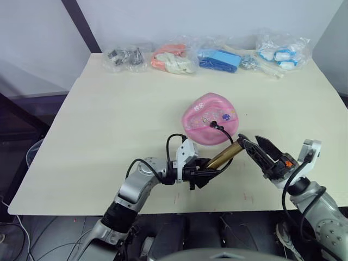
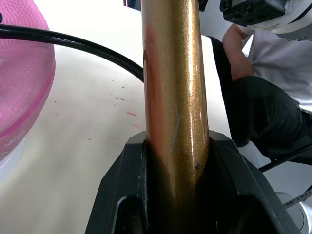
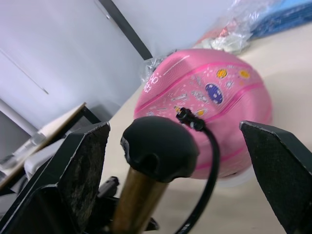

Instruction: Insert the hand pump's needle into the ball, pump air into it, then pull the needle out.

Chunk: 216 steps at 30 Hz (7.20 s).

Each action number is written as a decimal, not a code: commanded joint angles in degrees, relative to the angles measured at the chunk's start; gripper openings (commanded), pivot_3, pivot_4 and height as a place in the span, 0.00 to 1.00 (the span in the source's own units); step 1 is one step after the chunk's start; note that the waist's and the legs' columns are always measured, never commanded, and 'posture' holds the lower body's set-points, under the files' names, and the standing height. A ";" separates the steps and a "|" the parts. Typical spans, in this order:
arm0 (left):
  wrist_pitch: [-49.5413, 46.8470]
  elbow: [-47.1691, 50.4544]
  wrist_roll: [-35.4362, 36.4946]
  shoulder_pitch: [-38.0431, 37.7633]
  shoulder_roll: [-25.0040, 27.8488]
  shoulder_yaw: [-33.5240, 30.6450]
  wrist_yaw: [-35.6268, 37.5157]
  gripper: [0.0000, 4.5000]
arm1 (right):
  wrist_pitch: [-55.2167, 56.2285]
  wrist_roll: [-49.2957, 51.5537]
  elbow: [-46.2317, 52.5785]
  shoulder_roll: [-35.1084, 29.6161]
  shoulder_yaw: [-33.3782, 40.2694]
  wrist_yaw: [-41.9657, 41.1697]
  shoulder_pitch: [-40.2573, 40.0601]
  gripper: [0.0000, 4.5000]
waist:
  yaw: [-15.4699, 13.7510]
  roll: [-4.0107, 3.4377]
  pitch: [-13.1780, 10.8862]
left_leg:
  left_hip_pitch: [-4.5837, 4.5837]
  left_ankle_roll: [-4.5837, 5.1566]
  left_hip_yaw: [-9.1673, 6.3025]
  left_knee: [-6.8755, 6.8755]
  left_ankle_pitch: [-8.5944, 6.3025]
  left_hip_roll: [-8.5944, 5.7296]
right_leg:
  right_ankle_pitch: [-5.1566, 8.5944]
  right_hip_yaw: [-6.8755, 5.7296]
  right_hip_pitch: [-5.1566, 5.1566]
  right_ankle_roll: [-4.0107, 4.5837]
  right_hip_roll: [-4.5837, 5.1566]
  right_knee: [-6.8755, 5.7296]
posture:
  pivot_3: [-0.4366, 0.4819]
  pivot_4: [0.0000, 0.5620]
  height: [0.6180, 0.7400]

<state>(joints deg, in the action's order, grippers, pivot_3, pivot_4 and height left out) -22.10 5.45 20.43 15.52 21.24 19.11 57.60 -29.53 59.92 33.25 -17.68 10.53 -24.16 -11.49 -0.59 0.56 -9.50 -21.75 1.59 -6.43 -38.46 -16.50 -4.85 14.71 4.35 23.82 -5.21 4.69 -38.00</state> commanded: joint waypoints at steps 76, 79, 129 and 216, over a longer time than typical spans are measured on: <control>3.33 -0.42 2.68 -0.01 2.53 -2.94 8.17 0.98 | -0.52 1.20 1.24 -2.65 -1.06 0.03 9.25 0.39 | 1.43 -0.02 0.00 | -0.01 0.09 -0.17 -0.06 -0.02 0.04 | -0.39 -0.73 0.01 0.12 0.16 0.03 | 0.48 0.27 1.00; 4.94 -1.22 1.82 0.51 4.78 -2.35 11.10 0.98 | -0.89 0.25 1.20 -6.09 -0.92 -2.09 11.05 0.39 | 1.39 -0.02 0.00 | -0.01 0.10 -0.21 -0.06 -0.02 0.04 | -0.39 -0.77 0.00 0.12 0.16 0.03 | 0.48 0.27 1.00; 9.17 -19.12 -7.87 13.31 -4.84 3.02 15.61 0.93 | 1.62 -13.78 4.44 -19.36 -4.70 -21.05 24.98 0.39 | 1.28 0.02 -0.02 | -0.20 0.07 -0.46 -0.16 0.00 0.02 | -0.40 -1.10 -0.02 0.13 0.22 0.12 | 0.48 0.27 1.00; 32.47 -46.83 -24.47 14.30 -20.47 5.40 -6.38 0.24 | -3.05 -14.46 0.08 -13.02 -4.95 -14.62 4.98 0.39 | -0.09 0.37 0.95 | -0.04 0.16 -0.61 -0.39 -0.06 -0.01 | -0.40 -1.26 -0.36 0.12 0.21 0.13 | 0.48 0.27 1.00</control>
<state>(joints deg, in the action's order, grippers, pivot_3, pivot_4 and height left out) 10.58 -40.16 -3.50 28.94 1.13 25.79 53.66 -28.40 43.03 32.90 -31.06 9.27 -38.27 -4.75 -0.68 0.93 -8.55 -21.79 1.76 -7.04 -38.85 -16.57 -4.85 14.31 3.09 23.45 -5.08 4.90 -37.87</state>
